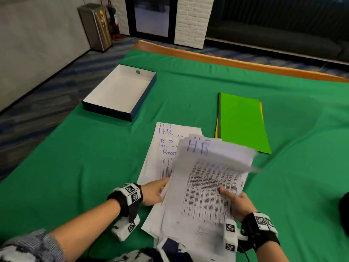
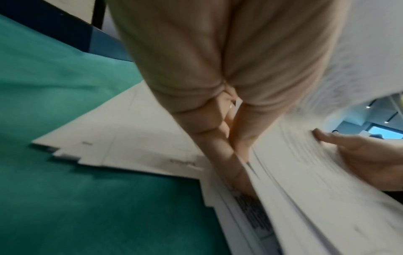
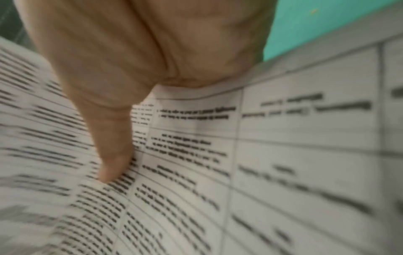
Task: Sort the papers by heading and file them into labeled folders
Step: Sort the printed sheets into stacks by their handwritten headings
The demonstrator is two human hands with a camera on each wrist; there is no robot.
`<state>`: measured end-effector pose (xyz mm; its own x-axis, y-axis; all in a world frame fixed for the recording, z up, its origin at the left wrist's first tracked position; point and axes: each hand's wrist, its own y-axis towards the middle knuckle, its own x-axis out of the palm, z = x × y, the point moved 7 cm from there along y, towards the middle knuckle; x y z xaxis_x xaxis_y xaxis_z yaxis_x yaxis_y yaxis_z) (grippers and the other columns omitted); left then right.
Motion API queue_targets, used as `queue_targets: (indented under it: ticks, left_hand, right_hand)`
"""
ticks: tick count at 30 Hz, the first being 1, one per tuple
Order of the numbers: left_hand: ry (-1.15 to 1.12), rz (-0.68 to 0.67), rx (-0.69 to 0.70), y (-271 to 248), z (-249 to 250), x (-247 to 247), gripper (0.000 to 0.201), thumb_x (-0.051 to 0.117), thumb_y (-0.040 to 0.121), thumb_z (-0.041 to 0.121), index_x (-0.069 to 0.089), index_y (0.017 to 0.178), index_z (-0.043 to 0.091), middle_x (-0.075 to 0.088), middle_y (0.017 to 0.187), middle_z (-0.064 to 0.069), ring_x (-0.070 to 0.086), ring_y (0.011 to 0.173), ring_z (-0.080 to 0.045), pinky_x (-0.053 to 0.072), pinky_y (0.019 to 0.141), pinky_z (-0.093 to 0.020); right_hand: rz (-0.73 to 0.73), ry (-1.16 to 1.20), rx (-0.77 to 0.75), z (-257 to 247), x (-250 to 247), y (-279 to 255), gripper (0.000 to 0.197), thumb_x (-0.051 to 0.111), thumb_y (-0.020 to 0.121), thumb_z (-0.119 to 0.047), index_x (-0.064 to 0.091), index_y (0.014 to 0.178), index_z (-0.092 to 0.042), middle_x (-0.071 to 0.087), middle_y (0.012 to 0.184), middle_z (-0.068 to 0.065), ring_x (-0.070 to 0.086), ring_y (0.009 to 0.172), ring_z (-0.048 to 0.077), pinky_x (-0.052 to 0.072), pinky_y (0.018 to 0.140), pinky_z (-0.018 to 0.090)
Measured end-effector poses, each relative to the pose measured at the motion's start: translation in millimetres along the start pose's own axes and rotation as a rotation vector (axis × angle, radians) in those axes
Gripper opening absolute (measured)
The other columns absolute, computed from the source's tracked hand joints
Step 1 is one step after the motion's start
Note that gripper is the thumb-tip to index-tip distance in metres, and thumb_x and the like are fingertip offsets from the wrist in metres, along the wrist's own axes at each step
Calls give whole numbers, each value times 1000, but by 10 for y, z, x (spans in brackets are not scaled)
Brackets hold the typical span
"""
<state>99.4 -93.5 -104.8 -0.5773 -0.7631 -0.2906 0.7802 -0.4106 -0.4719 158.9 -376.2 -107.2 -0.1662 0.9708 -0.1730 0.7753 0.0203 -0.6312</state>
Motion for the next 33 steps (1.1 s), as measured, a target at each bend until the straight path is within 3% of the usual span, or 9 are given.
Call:
queue_targets:
  ticks: [3,6,11,18,22,24,27,30,33]
  left_hand:
    - [38,199,36,7,52,-237,53,51,79,-4,56,124,23,64,121,2,60,112,-14,47,98,-29]
    - [136,516,-67,-39,90,-732,54,43,78,-13,61,119,17,61,121,-3,59,112,-20,46,91,-23]
    - [164,636,-224,86,49,-1168,51,61,86,11,44,133,5,47,138,-13,47,125,-25,37,104,-31]
    - [-347,677,-250,234,82,-1029,67,70,73,37,41,127,10,55,119,2,49,118,-22,42,102,-38]
    - [-410,597,-124,325,179,-760,48,63,77,22,50,121,8,61,117,4,57,112,-20,44,97,-30]
    - [-408,619,-50,285,284,-702,47,62,84,6,44,128,9,57,120,2,56,108,-15,43,97,-27]
    - [-544,587,56,218,423,-639,50,62,82,-3,49,127,14,62,121,-3,60,109,-17,47,99,-36]
    - [-761,491,84,122,588,-543,42,47,86,-7,54,118,19,67,109,0,63,102,-18,51,91,-36]
    - [-821,451,83,80,642,-514,32,44,80,13,64,104,10,71,92,-5,67,84,-19,54,72,-28]
  right_hand:
    - [-71,-62,17,-96,8,-234,44,84,65,-30,53,70,-1,66,95,16,67,62,10,54,54,21]
    - [-80,-99,-86,-178,55,-287,48,80,68,-24,53,63,15,68,99,25,70,76,35,58,62,36]
    - [-107,10,-206,-265,84,-432,12,69,78,-7,65,79,5,74,83,11,71,68,16,56,62,28]
    - [-137,75,-243,-207,71,-394,29,70,72,-10,66,94,9,74,94,6,70,90,16,48,91,37]
    - [-61,32,-198,-3,-50,-223,91,87,59,-42,40,92,29,47,102,48,47,90,66,45,95,58]
    - [-48,68,-181,198,-143,-61,101,86,55,-51,39,93,30,41,107,50,39,93,71,40,96,63]
    - [-92,89,-153,-43,-6,-342,91,83,59,-51,46,82,29,53,105,42,52,98,58,31,106,55]
    - [-39,78,-195,-246,61,-467,41,73,74,-21,51,42,-8,63,50,0,63,55,8,34,93,35]
    - [-28,55,-179,-230,67,-433,32,76,72,-21,46,71,-11,59,62,-7,56,63,4,37,93,37]
